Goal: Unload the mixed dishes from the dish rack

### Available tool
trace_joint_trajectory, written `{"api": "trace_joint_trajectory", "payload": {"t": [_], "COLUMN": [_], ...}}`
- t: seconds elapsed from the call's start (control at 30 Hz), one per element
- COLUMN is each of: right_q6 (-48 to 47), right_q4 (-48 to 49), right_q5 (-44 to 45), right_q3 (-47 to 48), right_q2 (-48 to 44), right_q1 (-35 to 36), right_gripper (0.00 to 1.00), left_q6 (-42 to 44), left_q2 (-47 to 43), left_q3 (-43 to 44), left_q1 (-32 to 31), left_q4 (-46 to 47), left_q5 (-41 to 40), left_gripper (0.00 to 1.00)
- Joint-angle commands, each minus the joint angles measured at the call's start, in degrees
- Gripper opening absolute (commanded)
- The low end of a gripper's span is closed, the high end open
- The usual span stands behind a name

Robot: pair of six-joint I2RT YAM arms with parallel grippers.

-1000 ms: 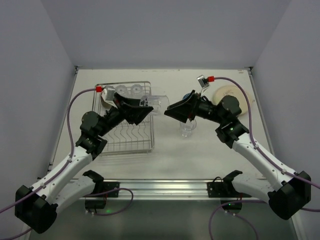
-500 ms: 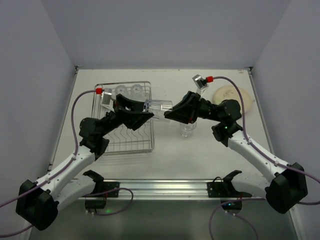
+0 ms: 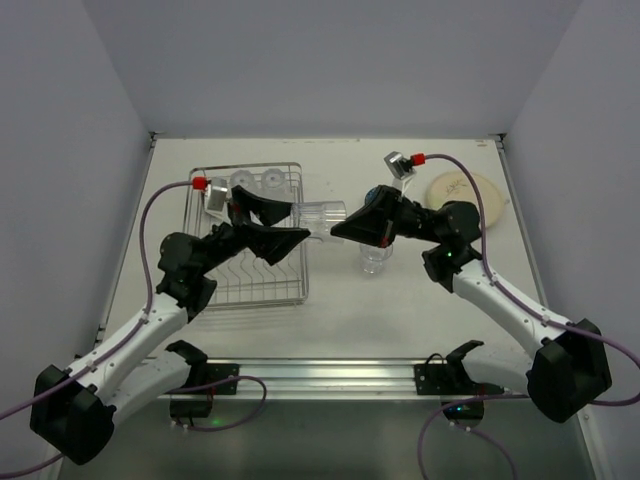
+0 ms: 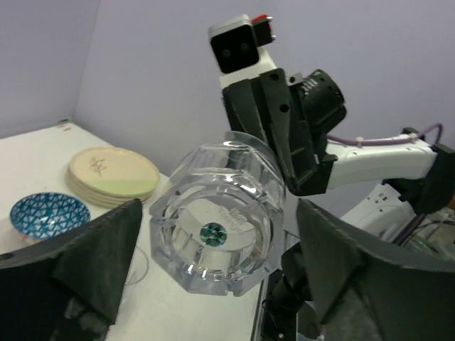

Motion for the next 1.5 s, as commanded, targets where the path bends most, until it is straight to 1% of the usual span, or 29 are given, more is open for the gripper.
{"api": "trace_joint_trajectory", "payload": {"t": [0.0,0.07,0.1,0.13,0.17,0.2,0.27,0.3,0.33,0.37,0.4,0.43,0.5,0.53,0.57,0.6,0.67,0.73,0.77,0.9,1.07,1.47], "right_q6": [-4.1,-5.6,-8.2,-10.0,-16.6,-21.2,-30.2,-35.9,-38.4,-42.5,-44.5,-45.8,-48.6,-49.0,-49.9,-50.3,-51.2,-51.4,-51.5,-51.5,-51.8,-51.9], "right_q4": [0.4,-2.4,-7.1,-10.4,-15.5,-28.6,-43.1,-53.7,-58.5,-67.2,-71.0,-74.3,-82.7,-85.1,-87.4,-91.6,-95.1,-98.8,-100.8,-103.7,-107.7,-104.6], "right_q5": [0.2,0.3,0.8,1.3,2.3,6.9,14.5,18.0,25.7,30.1,34.3,42.7,49.7,52.6,57.6,59.9,64.5,65.7,65.7,65.4,64.2,63.3], "right_q3": [-0.4,-0.8,-0.8,-0.3,0.4,3.3,7.3,10.6,12.4,14.1,16.8,18.3,20.9,21.9,22.8,24.6,26.2,27.7,28.0,28.5,30.0,28.9], "right_q2": [-3.1,-4.3,-4.8,-5.5,-7.3,-8.2,-9.8,-9.9,-10.0,-9.8,-9.2,-8.6,-7.4,-6.8,-6.1,-5.2,-2.1,1.4,2.6,7.5,15.4,24.1], "right_q1": [-2.5,-4.0,-5.5,-6.3,-7.3,-7.4,-7.4,-7.5,-7.4,-7.5,-7.5,-7.5,-7.4,-7.6,-7.7,-7.7,-8.3,-9.4,-10.8,-11.9,-12.0,-11.3], "right_gripper": [0.0,0.0,0.0,0.0,0.0,0.0,0.0,0.0,0.0,0.0,0.0,0.0,0.0,0.0,0.0,0.0,0.0,0.0,0.0,0.0,0.0,0.0], "left_q6": [6.9,10.3,11.3,13.0,13.7,14.6,16.7,17.5,18.8,19.3,20.0,21.3,22.5,23.6,24.0,24.4,24.9,25.9,26.4,28.9,30.7,32.6], "left_q2": [-1.6,-2.1,-2.4,-2.7,-3.6,-3.9,-5.1,-5.3,-5.5,-5.8,-5.8,-5.8,-5.7,-5.8,-5.9,-6.0,-6.6,-7.2,-7.7,-9.5,-11.2,-10.0], "left_q3": [4.5,6.5,7.0,7.5,8.2,8.8,10.4,11.1,12.3,13.0,13.8,15.3,16.6,17.6,18.3,18.8,20.4,21.8,22.2,22.8,20.3,16.6], "left_q1": [-0.1,-0.1,-0.1,-0.1,-0.1,-0.1,-0.1,-0.1,-0.1,-0.1,-0.1,-0.1,-0.1,-0.1,-0.1,-0.1,-0.1,-0.1,-0.1,-0.1,-0.1,-0.1], "left_q4": [-13.6,-18.8,-23.7,-25.9,-28.4,-33.2,-38.0,-42.5,-44.5,-46.7,-51.5,-53.2,-57.5,-58.8,-60.0,-62.1,-64.2,-67.0,-68.1,-72.4,-73.0,-72.5], "left_q5": [-7.0,-10.2,-13.9,-16.1,-18.4,-22.8,-27.1,-30.9,-32.6,-33.7,-37.3,-38.2,-40.3,-40.9,-41.7,-43.3,-44.6,-45.2,-45.3,-48.0,-50.4,-50.9], "left_gripper": [1.0,1.0,1.0,1.0,1.0,1.0,1.0,1.0,1.0,1.0,1.0,1.0,1.0,1.0,1.0,1.0,1.0,1.0,1.0,1.0,1.0,1.0]}}
